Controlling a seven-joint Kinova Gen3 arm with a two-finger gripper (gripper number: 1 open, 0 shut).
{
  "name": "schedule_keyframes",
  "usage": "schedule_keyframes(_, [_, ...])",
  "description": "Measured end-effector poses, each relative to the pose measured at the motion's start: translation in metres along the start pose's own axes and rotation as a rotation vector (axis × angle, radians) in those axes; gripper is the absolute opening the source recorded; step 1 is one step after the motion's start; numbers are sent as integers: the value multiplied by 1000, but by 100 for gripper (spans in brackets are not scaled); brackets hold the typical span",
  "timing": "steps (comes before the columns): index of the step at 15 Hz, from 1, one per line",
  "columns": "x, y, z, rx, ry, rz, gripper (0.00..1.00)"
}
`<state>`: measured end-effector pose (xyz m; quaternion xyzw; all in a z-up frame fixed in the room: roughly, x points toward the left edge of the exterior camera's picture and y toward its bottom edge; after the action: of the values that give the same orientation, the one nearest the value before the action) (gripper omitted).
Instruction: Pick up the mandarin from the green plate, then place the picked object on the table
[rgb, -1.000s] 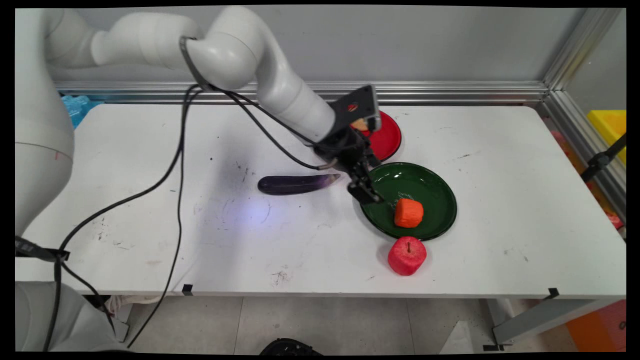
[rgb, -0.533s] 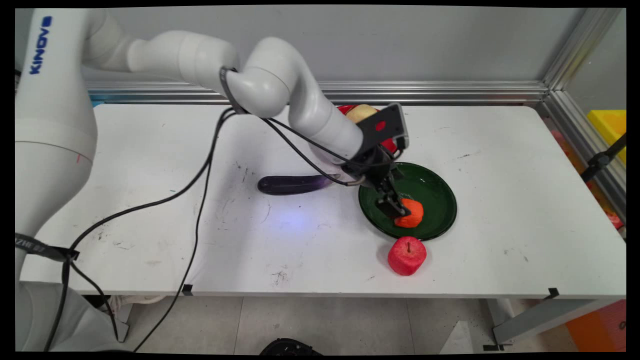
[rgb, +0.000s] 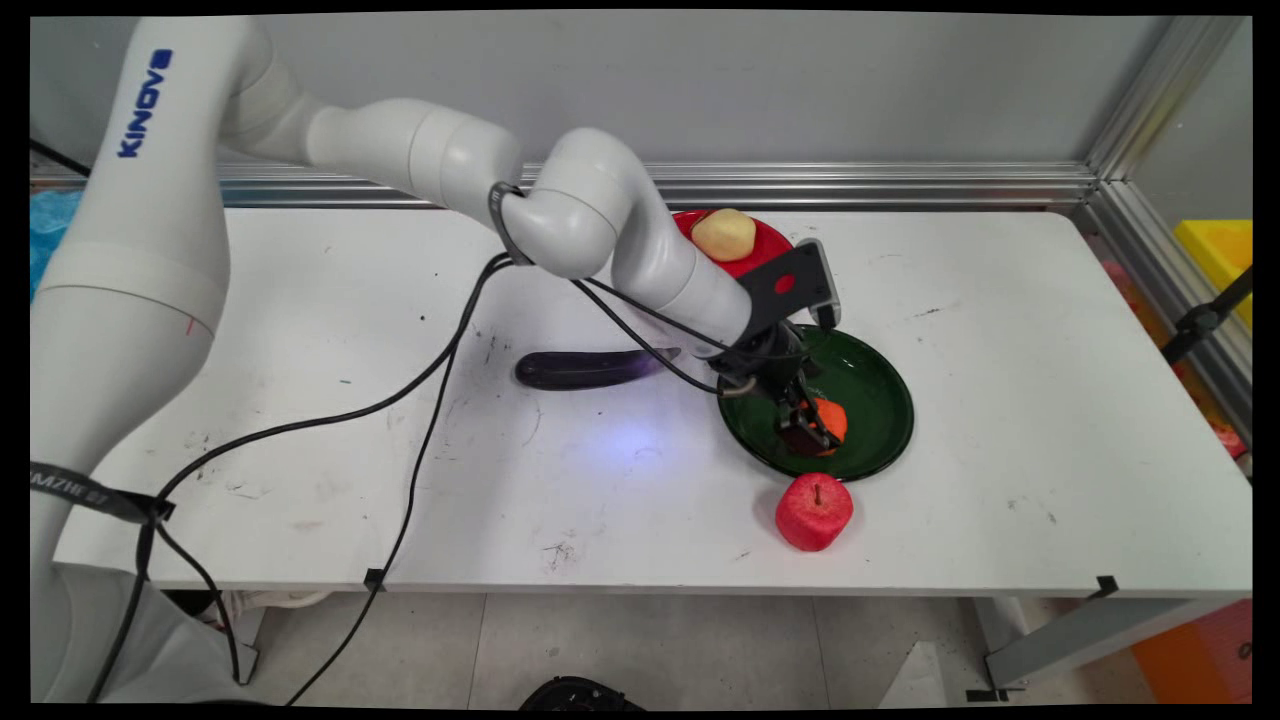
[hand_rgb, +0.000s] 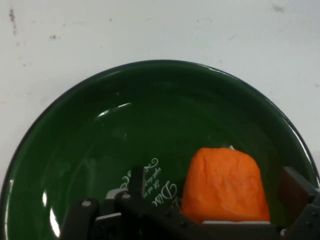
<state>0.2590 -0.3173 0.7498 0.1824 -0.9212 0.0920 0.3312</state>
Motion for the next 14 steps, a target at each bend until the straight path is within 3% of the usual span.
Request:
schedule_keyframes(5, [-5, 1, 14, 3, -4, -11, 100])
schedule_keyframes(6, [-6, 1, 16, 3, -3, -13, 0])
schedule_keyframes(14, [4, -10, 12, 17, 19, -17, 0])
